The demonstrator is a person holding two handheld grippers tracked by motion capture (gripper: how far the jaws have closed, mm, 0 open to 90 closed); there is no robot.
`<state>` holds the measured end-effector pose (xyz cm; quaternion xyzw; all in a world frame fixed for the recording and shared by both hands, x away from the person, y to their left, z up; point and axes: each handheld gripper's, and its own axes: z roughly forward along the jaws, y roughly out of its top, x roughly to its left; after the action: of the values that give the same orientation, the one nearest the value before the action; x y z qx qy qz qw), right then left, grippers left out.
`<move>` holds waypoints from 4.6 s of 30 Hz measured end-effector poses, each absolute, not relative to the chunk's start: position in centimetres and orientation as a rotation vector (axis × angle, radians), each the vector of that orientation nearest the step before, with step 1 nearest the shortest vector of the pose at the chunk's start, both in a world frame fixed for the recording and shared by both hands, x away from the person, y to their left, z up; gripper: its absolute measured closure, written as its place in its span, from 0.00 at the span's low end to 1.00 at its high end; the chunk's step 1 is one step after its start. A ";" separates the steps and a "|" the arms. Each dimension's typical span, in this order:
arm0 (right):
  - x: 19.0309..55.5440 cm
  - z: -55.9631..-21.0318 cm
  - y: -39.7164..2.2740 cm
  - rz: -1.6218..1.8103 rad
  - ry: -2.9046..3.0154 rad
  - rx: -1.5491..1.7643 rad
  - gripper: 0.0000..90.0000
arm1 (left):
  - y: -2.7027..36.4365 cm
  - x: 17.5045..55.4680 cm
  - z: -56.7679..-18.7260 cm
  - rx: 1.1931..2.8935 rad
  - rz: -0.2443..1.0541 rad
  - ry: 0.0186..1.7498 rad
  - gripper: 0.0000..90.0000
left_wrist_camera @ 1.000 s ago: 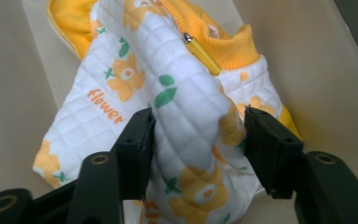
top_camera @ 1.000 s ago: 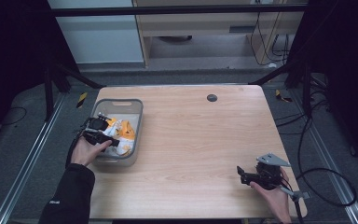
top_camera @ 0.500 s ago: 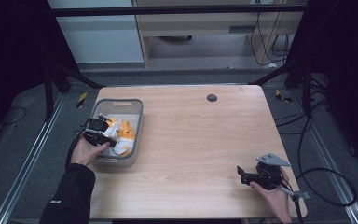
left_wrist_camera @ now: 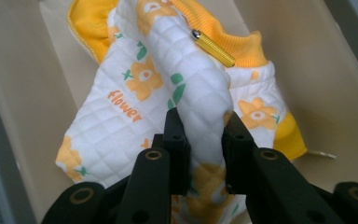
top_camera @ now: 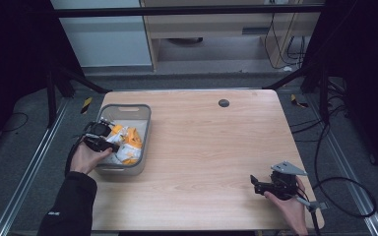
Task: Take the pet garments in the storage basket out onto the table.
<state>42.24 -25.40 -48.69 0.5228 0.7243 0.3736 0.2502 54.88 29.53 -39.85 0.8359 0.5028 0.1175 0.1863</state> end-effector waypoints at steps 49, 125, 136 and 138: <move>42.2 -48.6 -25.5 1.013 1.962 1.418 0.07 | 28.4 51.4 -30.7 2.336 0.485 1.210 0.84; 42.1 -48.4 -26.0 1.015 1.922 1.405 0.06 | 15.9 47.7 -29.6 2.518 0.332 0.706 0.84; 42.1 -48.4 -26.1 1.014 1.914 1.403 0.06 | 13.5 47.8 -30.7 2.550 0.301 0.639 0.84; 42.1 -48.4 -26.2 1.014 1.913 1.404 0.06 | 13.1 47.9 -31.1 2.563 0.291 0.623 0.84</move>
<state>42.13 -26.15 -48.39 0.5230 0.7123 0.3774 0.2769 47.87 13.09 -31.13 0.9372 0.2280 0.1063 0.2416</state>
